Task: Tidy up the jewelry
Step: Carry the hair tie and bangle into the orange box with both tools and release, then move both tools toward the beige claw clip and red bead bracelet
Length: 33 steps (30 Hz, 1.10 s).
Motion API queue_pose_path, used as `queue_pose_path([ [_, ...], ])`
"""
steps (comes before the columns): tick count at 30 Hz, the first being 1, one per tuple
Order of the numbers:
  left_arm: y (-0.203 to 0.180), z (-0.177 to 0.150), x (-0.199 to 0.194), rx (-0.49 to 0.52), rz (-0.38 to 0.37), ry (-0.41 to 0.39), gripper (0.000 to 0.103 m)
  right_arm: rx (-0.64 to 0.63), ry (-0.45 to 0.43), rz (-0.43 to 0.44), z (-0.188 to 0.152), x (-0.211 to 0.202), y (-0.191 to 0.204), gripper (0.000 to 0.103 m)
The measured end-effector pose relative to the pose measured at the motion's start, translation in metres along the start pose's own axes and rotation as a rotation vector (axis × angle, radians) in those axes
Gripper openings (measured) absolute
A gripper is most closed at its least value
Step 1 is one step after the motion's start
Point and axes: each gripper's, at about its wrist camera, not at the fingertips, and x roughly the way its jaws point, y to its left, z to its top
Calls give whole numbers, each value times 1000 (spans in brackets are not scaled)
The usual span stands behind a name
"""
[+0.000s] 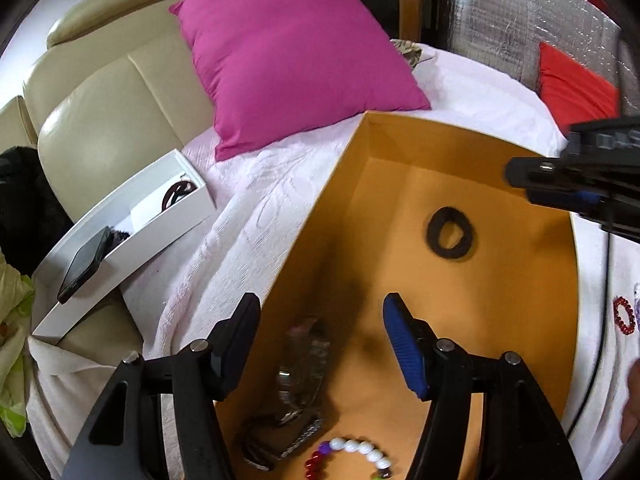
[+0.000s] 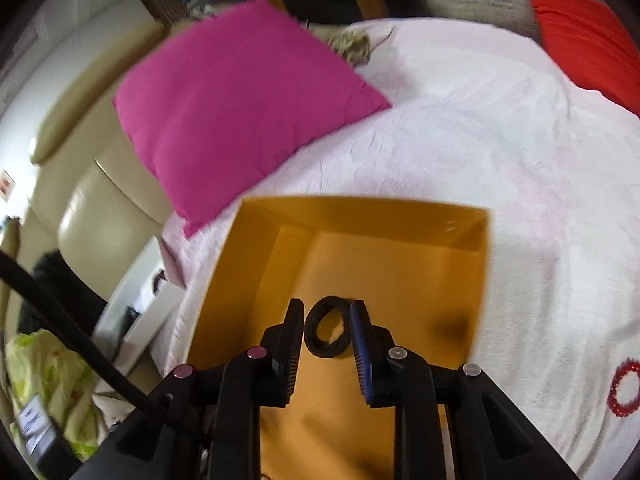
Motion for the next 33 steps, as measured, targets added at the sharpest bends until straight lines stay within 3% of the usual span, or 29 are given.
queue_pose_path([
  [4,-20,4,-13,38,10,-54,65,18,-53,6,-8,-36,-22,27],
  [10,-68,4,-50,131,-18,-186,65,93,-130,-21,-31,-104,-86,27],
  [20,-164,-16,-81,335,-115,-303,66,368,-239,-129,-100,-203,-245,27],
  [24,-193,-25,-84,393,-160,-302,67,498,-310,-142,-128,-228,-294,27],
  [28,-218,-36,-81,438,-233,-254,69,649,-361,-122,-151,-238,-338,41],
  [30,-229,-39,-80,460,-263,-236,76,676,-369,-118,-154,-240,-352,43],
  [33,-243,-43,-76,491,-302,-205,76,699,-363,-119,-151,-235,-365,47],
])
